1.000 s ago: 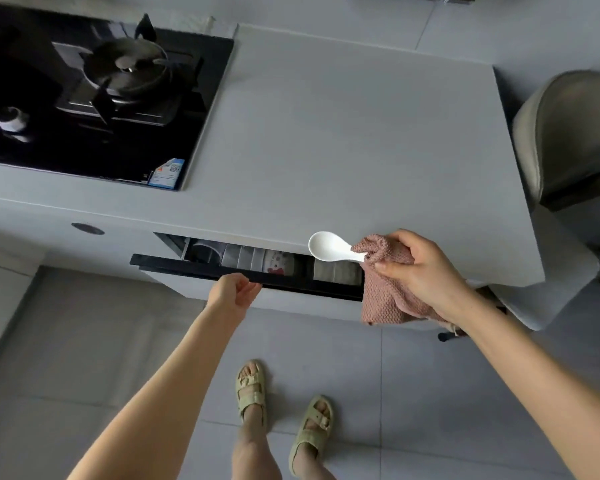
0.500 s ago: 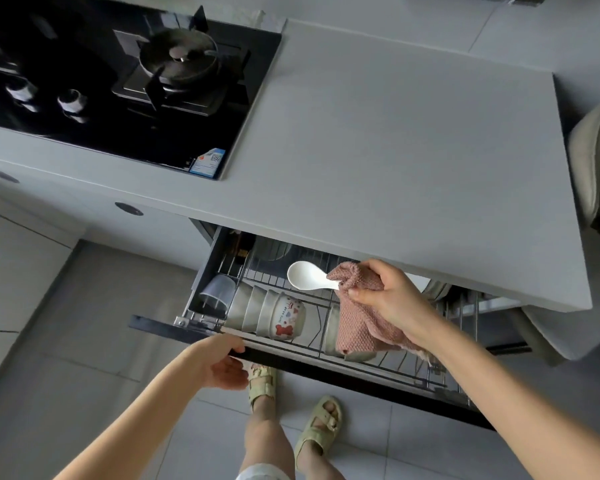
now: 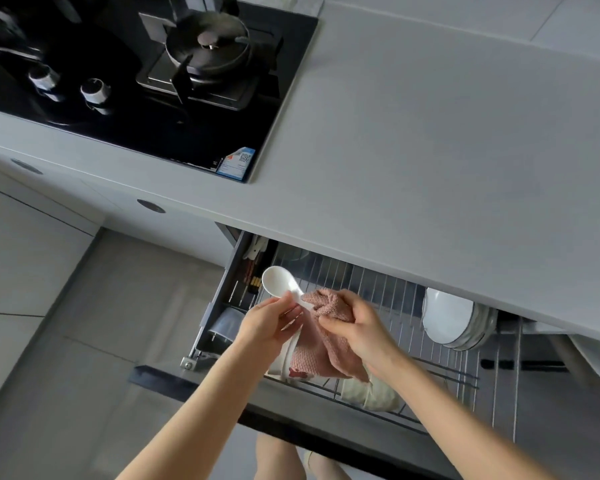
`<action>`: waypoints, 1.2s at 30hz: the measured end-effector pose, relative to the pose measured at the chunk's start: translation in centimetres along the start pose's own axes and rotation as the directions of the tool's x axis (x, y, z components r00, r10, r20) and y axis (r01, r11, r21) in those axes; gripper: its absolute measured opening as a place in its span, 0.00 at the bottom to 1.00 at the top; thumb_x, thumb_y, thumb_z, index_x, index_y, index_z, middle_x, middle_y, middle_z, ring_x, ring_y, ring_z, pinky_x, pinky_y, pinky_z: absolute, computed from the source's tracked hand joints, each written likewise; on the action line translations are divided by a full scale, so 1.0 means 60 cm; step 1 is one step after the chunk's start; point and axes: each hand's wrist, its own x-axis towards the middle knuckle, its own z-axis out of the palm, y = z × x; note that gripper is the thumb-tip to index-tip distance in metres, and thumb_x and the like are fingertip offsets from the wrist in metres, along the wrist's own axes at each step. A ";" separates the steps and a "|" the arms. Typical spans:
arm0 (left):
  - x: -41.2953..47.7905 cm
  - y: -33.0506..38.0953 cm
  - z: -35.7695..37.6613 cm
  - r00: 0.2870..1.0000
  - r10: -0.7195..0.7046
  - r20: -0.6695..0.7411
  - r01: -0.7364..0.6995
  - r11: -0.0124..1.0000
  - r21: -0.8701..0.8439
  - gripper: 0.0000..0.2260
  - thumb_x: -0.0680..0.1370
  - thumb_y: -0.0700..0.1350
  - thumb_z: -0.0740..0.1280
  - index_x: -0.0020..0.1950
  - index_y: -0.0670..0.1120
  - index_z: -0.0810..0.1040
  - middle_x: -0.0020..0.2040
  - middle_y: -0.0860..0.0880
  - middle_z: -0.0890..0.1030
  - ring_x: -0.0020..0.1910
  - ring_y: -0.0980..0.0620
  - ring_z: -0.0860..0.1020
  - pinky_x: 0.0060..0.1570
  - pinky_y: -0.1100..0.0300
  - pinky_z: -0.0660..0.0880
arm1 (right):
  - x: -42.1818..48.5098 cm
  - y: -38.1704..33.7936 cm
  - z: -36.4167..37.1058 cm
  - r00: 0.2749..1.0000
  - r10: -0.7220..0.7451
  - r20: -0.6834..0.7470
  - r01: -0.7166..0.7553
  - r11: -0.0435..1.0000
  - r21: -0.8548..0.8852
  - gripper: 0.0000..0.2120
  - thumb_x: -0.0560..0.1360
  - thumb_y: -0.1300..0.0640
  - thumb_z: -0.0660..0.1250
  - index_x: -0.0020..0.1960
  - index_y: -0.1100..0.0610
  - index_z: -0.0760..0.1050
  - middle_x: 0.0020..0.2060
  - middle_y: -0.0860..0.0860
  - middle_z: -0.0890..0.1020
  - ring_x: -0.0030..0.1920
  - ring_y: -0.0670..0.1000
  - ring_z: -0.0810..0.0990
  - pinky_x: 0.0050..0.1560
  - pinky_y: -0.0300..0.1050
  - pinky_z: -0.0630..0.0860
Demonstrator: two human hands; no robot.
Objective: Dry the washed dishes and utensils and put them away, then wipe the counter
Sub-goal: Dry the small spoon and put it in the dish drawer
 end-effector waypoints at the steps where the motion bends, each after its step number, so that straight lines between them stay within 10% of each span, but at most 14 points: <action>1: 0.013 0.001 0.000 0.999 -0.004 -0.034 0.002 0.999 -0.043 0.05 0.76 0.39 0.66 0.47 0.37 0.77 0.33 0.45 0.80 0.33 0.52 0.79 0.35 0.58 0.81 | 0.008 0.001 0.006 1.000 -0.003 0.009 0.003 0.999 -0.046 0.12 0.73 0.61 0.70 0.53 0.49 0.74 0.49 0.47 0.81 0.49 0.47 0.81 0.46 0.39 0.76; 5: 0.062 0.025 -0.025 0.978 0.040 -0.204 -0.061 0.993 -0.099 0.04 0.78 0.35 0.63 0.48 0.35 0.74 0.41 0.39 0.81 0.37 0.47 0.82 0.40 0.53 0.81 | 0.044 0.014 0.019 0.999 -0.037 -0.035 0.029 0.973 -0.228 0.12 0.74 0.58 0.70 0.55 0.47 0.72 0.48 0.39 0.77 0.50 0.41 0.77 0.45 0.33 0.73; 8: 0.112 0.050 -0.059 0.893 0.302 -0.333 -0.184 0.922 0.342 0.06 0.78 0.35 0.60 0.48 0.37 0.76 0.41 0.40 0.81 0.38 0.45 0.82 0.34 0.55 0.80 | 0.065 0.033 0.014 0.992 -0.025 -0.127 -0.011 0.960 -0.279 0.13 0.74 0.58 0.69 0.57 0.50 0.73 0.49 0.40 0.78 0.48 0.40 0.77 0.43 0.34 0.75; 12: 0.175 0.075 -0.073 0.762 0.625 -0.171 -0.085 0.358 0.930 0.12 0.79 0.40 0.57 0.46 0.37 0.78 0.41 0.40 0.80 0.44 0.39 0.79 0.37 0.57 0.71 | 0.082 0.058 0.007 0.990 0.015 -0.140 -0.053 0.960 -0.275 0.14 0.74 0.60 0.69 0.56 0.50 0.72 0.49 0.40 0.77 0.49 0.42 0.77 0.50 0.42 0.78; 16: 0.236 0.097 -0.057 0.761 0.640 -0.101 -0.001 0.158 0.987 0.11 0.78 0.37 0.58 0.53 0.38 0.79 0.48 0.39 0.81 0.47 0.40 0.79 0.39 0.55 0.71 | 0.100 0.089 0.009 0.987 0.061 -0.149 -0.091 0.975 -0.202 0.12 0.74 0.61 0.69 0.54 0.49 0.72 0.52 0.45 0.78 0.52 0.47 0.78 0.48 0.43 0.79; 23: 0.305 0.100 -0.044 0.702 0.710 -0.046 -0.087 0.150 0.985 0.11 0.75 0.30 0.57 0.54 0.37 0.75 0.50 0.39 0.80 0.49 0.39 0.77 0.44 0.52 0.72 | 0.133 0.128 0.015 0.984 0.091 -0.151 -0.114 0.982 -0.150 0.11 0.73 0.61 0.70 0.53 0.50 0.75 0.52 0.49 0.81 0.53 0.51 0.80 0.50 0.47 0.80; 36: 0.315 0.097 -0.046 0.676 0.716 0.172 -0.068 -0.172 0.983 0.12 0.76 0.30 0.59 0.58 0.37 0.68 0.54 0.37 0.75 0.51 0.40 0.76 0.43 0.53 0.73 | 0.164 0.112 0.024 0.986 0.039 -0.163 -0.064 0.987 -0.149 0.14 0.74 0.62 0.69 0.56 0.49 0.72 0.53 0.48 0.80 0.52 0.49 0.80 0.46 0.40 0.77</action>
